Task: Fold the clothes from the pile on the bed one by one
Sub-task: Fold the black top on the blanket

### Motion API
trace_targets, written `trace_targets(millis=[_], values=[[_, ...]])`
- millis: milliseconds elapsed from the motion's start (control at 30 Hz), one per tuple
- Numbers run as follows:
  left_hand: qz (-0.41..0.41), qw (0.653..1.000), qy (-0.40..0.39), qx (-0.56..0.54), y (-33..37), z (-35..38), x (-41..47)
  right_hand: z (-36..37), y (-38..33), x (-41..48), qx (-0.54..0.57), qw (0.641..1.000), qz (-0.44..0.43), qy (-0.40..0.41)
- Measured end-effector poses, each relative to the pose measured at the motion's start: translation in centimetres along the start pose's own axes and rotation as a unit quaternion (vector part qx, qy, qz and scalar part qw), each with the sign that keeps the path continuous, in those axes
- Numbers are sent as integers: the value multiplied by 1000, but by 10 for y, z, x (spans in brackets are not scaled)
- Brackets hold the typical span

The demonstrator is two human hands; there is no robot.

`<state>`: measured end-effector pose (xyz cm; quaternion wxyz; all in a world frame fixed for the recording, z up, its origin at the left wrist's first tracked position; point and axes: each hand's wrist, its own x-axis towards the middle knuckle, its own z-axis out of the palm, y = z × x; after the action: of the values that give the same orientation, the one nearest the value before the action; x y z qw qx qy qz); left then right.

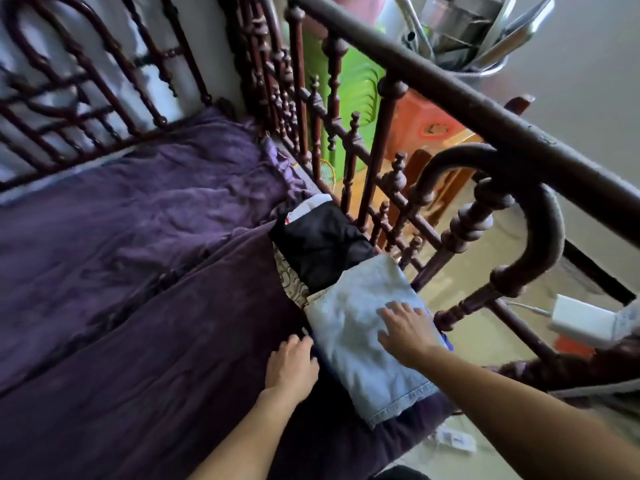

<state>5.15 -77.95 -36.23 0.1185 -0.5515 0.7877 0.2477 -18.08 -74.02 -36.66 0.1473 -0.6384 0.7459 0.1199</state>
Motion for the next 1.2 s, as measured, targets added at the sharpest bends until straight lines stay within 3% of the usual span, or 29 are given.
trace_targets(millis=[300, 667, 900, 1200], values=[[-180, 972, 130, -75, -75, 8, -195, -38, -137, -66, 35, 964, -257, 67], [-405, 875, 254, -79, -183, 8, -460, -79, -363, -197, 9, 858, -500, 117], [-493, 818, 280, -99, -268, 28, -614, -72, -518, -285, -1, 798, -589, 131], [-488, 828, 261, -94, -394, 52, -750, -25, -686, -366, 19, 796, -599, 87]])
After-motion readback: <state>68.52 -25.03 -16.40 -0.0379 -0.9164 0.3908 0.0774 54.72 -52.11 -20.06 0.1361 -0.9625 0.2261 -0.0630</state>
